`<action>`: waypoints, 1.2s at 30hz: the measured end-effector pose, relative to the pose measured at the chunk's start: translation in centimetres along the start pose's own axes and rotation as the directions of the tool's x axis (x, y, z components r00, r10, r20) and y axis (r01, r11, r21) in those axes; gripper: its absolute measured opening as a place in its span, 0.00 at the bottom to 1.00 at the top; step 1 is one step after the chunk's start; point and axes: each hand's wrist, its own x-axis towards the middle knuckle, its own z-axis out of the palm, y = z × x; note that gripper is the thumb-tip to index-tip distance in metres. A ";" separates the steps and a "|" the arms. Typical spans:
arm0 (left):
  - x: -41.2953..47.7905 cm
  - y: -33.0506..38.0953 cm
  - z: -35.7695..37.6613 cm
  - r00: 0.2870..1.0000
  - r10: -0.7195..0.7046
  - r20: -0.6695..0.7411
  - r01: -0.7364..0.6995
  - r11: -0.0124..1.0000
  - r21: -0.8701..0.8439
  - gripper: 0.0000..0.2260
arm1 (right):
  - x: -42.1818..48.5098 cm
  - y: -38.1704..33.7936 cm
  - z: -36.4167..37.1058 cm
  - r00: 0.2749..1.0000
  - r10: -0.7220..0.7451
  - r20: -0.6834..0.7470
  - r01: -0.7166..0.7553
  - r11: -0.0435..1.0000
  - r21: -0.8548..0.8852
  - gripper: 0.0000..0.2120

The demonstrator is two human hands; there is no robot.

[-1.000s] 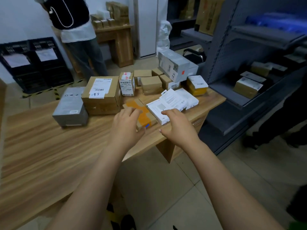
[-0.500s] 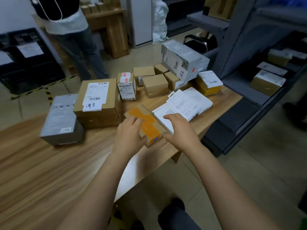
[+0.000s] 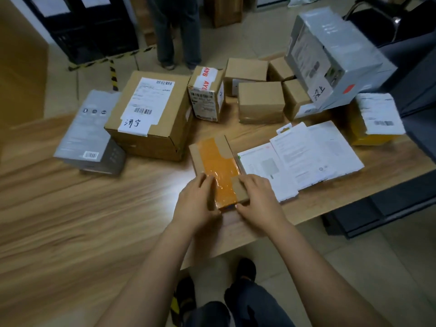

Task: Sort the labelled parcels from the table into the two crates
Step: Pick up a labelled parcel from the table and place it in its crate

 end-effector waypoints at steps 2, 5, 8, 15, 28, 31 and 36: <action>0.4 -0.3 0.9 0.999 -0.020 0.033 0.019 1.000 0.010 0.47 | 0.8 0.4 0.1 0.998 -0.050 0.032 0.051 0.998 -0.037 0.34; 0.7 -0.6 1.5 0.999 -0.027 0.037 0.027 1.000 -0.012 0.47 | 1.5 0.6 0.3 0.997 -0.064 0.053 0.068 0.995 -0.066 0.36; 0.4 -0.7 2.0 0.999 -0.013 0.038 0.014 0.999 -0.039 0.47 | 1.6 0.8 0.4 0.998 -0.049 0.034 0.051 0.997 -0.064 0.40; -2.4 -1.9 3.2 0.995 0.053 0.086 -0.047 0.997 -0.067 0.45 | -1.5 0.7 1.0 1.000 -0.027 -0.002 0.027 0.997 0.076 0.41; -6.9 -6.6 0.8 0.982 0.161 0.101 -0.125 0.948 -0.293 0.55 | -6.4 -6.0 3.4 0.986 0.025 -0.166 0.027 0.954 0.300 0.33; -7.5 -7.5 0.1 0.967 0.241 0.088 -0.201 0.926 -0.320 0.53 | -6.6 -7.7 4.3 0.980 0.014 -0.198 0.054 0.942 0.332 0.30; -8.8 -9.6 -1.6 0.960 0.279 -0.038 -0.279 0.922 -0.267 0.49 | -6.7 -10.2 5.8 0.978 -0.008 -0.211 0.087 0.925 0.369 0.29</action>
